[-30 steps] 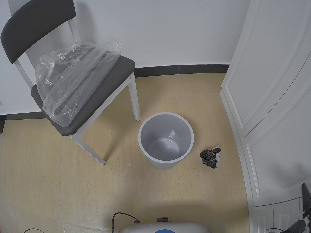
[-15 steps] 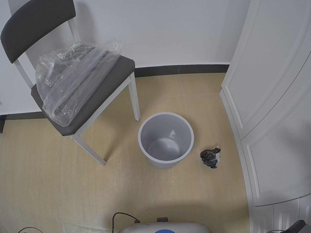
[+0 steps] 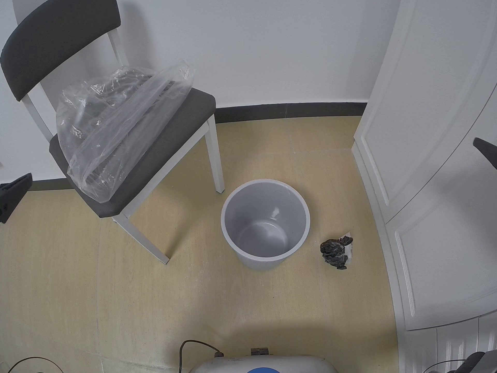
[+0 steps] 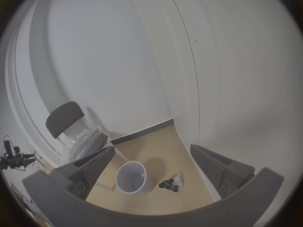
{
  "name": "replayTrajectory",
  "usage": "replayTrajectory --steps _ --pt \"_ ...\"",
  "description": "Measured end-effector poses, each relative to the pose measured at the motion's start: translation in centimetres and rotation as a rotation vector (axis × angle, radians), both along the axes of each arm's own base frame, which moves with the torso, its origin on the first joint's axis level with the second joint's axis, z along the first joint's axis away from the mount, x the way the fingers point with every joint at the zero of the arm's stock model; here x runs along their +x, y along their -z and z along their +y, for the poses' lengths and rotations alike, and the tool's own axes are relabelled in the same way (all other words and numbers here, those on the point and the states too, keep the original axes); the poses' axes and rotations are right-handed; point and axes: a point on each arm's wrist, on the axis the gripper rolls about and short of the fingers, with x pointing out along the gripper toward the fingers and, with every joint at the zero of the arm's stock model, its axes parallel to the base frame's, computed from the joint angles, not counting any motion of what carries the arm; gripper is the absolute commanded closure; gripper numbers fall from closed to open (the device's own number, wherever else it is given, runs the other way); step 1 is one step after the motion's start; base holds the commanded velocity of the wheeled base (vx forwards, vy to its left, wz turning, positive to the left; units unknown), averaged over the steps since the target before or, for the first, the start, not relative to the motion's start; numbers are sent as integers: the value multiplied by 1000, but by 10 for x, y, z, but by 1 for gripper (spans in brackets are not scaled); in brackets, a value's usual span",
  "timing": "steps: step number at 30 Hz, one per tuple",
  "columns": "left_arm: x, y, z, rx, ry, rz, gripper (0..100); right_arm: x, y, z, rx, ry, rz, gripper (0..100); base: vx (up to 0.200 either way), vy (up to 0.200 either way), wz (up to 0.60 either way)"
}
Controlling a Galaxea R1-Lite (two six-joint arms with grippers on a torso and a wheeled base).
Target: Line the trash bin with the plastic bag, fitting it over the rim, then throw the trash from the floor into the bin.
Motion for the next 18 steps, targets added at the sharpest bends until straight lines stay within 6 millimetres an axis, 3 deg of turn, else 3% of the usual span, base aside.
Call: replayTrajectory --steps 7,18 --pt "40 -9 -7 56 -38 84 0 22 2 18 21 -42 38 0 0 0 0" --pt "92 -16 -38 130 -100 149 0 24 3 22 19 -52 53 0 0 0 0"
